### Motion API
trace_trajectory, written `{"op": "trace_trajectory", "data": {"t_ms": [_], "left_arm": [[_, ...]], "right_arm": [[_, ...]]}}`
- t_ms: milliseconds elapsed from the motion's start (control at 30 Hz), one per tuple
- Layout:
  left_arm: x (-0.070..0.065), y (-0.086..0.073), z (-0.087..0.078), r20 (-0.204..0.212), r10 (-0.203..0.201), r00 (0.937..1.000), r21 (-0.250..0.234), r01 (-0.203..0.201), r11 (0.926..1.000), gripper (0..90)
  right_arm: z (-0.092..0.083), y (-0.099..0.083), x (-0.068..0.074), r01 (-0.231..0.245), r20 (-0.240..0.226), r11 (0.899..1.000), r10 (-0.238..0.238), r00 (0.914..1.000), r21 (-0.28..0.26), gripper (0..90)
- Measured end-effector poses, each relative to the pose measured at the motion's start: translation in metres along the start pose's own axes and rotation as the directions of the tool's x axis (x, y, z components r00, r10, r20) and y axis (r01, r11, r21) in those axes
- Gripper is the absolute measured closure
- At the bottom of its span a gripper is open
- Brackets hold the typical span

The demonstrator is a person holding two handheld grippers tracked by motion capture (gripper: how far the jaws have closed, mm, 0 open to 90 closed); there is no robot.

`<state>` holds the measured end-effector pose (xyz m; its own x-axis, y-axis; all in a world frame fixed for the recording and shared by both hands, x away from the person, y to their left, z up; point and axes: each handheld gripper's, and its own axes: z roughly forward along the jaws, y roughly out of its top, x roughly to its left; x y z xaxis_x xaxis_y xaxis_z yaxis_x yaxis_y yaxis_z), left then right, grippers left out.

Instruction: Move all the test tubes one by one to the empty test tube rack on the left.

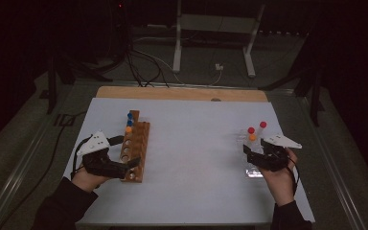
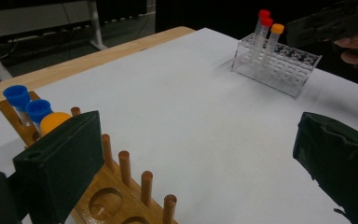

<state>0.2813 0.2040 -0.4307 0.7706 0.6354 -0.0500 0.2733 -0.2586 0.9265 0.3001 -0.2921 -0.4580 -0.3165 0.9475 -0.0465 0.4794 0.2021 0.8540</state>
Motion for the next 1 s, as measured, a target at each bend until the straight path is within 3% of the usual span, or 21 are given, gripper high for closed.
{"op": "trace_trajectory", "data": {"t_ms": [200,367,467,800,1000], "left_arm": [[0.002,0.0,-0.001,-0.001,-0.005,1.0,-0.003,0.005,1.0,2.6],[0.002,-0.001,0.0,-0.004,-0.003,1.0,0.0,0.003,1.0,2.6],[0.001,-0.001,0.0,-0.004,0.001,1.0,0.003,-0.001,1.0,2.6],[0.002,-0.002,0.0,-0.002,-0.002,1.0,0.008,0.002,1.0,2.6],[0.002,-0.002,0.0,0.0,-0.004,1.0,0.008,0.004,1.0,2.6]], "right_arm": [[0.01,-0.002,-0.005,-0.018,0.025,0.998,0.017,0.9995,0.053,50.7],[0.017,-0.002,-0.007,-0.033,0.023,0.997,0.031,0.9993,0.073,60.1],[0.022,0.0,-0.007,-0.016,0.031,0.996,0.014,0.9994,0.086,65.3],[0.03,0.004,-0.007,-0.025,0.017,0.994,0.023,0.9996,0.109,74.8],[0.023,0.007,-0.007,-0.036,0.022,0.996,0.034,0.9992,0.077,75.1]]}}
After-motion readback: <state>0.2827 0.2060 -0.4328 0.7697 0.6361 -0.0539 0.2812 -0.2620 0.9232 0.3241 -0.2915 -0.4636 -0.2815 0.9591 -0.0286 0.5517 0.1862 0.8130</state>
